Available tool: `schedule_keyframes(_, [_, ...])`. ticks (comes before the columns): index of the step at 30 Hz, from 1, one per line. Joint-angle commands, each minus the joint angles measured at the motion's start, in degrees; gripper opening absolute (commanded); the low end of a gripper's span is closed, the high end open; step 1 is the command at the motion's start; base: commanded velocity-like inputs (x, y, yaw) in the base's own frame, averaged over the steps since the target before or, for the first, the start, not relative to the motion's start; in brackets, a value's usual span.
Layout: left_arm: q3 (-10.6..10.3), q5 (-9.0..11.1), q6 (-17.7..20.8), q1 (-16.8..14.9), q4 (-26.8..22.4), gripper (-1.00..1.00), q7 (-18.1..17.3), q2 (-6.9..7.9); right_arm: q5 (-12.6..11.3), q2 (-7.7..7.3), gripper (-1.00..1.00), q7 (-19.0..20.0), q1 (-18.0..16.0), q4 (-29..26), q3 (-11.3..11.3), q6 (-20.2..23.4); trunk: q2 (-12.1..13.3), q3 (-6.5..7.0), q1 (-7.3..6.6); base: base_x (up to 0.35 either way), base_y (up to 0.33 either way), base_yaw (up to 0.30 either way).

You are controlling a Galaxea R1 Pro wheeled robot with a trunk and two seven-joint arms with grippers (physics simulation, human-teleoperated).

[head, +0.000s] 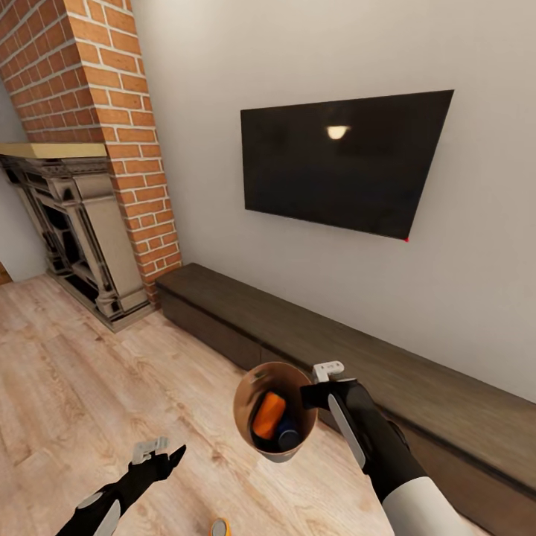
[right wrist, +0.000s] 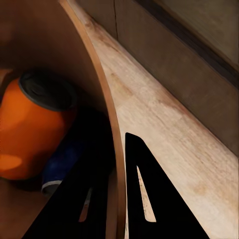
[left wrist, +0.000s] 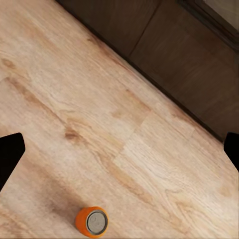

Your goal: Put the three can of soda from the living room inside the tash can in the kitchen.

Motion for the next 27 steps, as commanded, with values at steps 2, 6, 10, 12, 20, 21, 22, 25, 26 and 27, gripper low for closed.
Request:
schedule_keyframes(2, [-0.1,0.0,0.0,0.0,1.2,1.0,0.0,-0.05,-0.6,-0.01,-1.0,0.3,0.0,-0.2,0.0,0.0,0.0,0.01,0.0,0.012,0.0,0.0])
schedule_keyframes(6, [-0.1,0.0,-0.1,0.0,1.8,1.0,0.0,-0.07,-0.6,-0.02,-1.0,0.3,0.0,-0.3,0.0,0.0,0.0,0.01,0.0,0.015,-0.008,0.0])
schedule_keyframes(10, [-0.1,0.0,-0.5,0.0,2.1,1.0,0.0,-0.08,-0.6,-0.02,-1.0,0.3,0.0,-0.3,0.0,0.0,0.0,0.01,0.0,0.165,-0.132,0.0])
schedule_keyframes(12, [-0.1,0.0,-1.0,0.0,2.1,1.0,0.0,-0.08,-0.6,-0.02,-1.0,0.3,0.0,-0.3,0.0,0.0,0.0,0.01,0.0,0.243,-0.195,0.0])
schedule_keyframes(20, [-0.1,0.0,-1.6,0.0,2.1,1.0,0.0,-0.1,-0.6,-0.02,-1.0,0.3,0.0,-0.3,0.0,0.0,0.0,0.01,0.0,0.095,-0.081,0.0])
schedule_keyframes(21, [-0.1,0.0,-1.6,0.0,2.1,1.0,0.0,-0.09,-0.6,-0.02,-1.0,0.3,0.0,-0.3,0.0,0.0,0.0,0.01,0.0,0.013,-0.012,0.0])
schedule_keyframes(22, [0.0,0.0,-1.6,0.0,2.1,1.0,0.0,-0.09,-0.6,-0.02,-1.0,0.3,0.0,-0.3,0.0,0.0,0.0,0.01,0.0,0.011,-0.009,0.0])
schedule_keyframes(25, [0.0,0.0,-1.6,0.0,2.1,1.0,0.0,-0.08,-0.6,-0.02,-1.0,0.3,0.0,-0.3,0.0,0.1,0.0,0.0,0.0,0.005,-0.004,0.0])
schedule_keyframes(26, [0.0,0.0,-1.6,0.0,2.1,1.0,0.0,-0.08,-0.6,-0.02,-1.0,0.3,0.0,-0.3,0.0,0.1,0.0,-0.01,0.0,0.002,-0.002,0.0])
schedule_keyframes(27, [0.0,0.0,-1.6,0.0,2.1,1.0,0.0,-0.08,-0.6,-0.02,-1.0,0.3,0.0,-0.3,0.0,0.1,0.0,-0.03,0.0,0.002,-0.002,0.0])
